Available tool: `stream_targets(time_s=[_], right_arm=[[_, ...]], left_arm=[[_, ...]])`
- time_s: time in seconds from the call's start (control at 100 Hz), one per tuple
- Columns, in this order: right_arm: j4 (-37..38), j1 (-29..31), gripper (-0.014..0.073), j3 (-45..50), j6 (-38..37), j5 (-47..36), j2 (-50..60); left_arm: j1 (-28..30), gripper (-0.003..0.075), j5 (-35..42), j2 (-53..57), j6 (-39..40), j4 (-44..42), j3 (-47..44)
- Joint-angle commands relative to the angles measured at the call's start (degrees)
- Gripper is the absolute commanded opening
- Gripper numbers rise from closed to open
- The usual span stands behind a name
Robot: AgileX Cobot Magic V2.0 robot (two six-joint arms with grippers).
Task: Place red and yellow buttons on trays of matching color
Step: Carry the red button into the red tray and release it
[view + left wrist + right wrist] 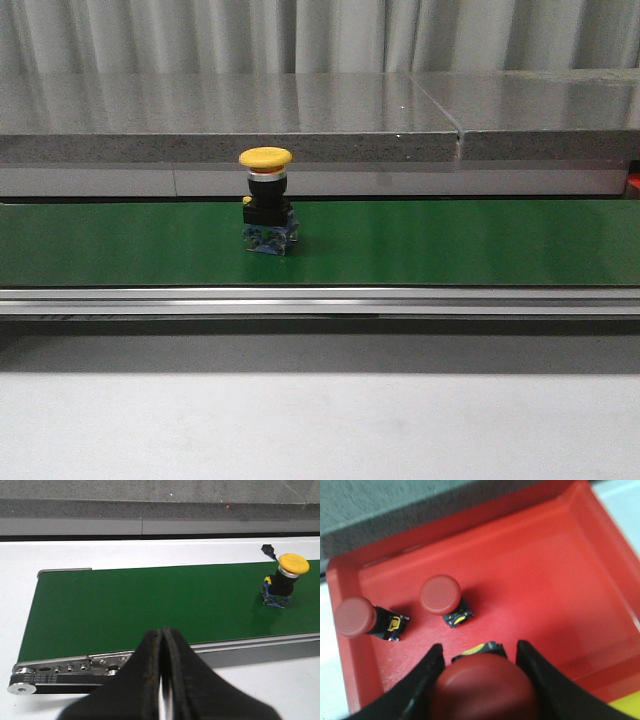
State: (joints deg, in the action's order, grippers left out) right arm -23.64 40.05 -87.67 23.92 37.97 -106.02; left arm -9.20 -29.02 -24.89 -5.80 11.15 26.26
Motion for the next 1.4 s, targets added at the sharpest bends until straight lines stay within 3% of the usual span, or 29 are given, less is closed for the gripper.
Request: stream_targets(time_s=[0.0, 1.12, 1.24, 1.39], right_arm=[[-2.01, -0.03, 0.0090, -2.52, 0.02, -3.17, 0.44], [-3.59, -0.03, 0.0094, -2.66, 0.02, -5.28, -10.59], [-3.59, -0.03, 0.0160, -2.66, 0.02, -4.58, -10.77], [-3.59, -0.03, 0.0373, -2.66, 0.02, -4.04, -10.77]], left_arm=[[-0.34, -0.0019, 4.21, -0.46, 0.44, 0.66, 1.71], [-0.34, -0.0019, 4.21, -0.46, 0.44, 0.66, 1.71], [-0.34, -0.0019, 4.21, -0.46, 0.44, 0.66, 1.71], [-0.34, -0.0019, 4.21, -0.46, 0.44, 0.66, 1.71]])
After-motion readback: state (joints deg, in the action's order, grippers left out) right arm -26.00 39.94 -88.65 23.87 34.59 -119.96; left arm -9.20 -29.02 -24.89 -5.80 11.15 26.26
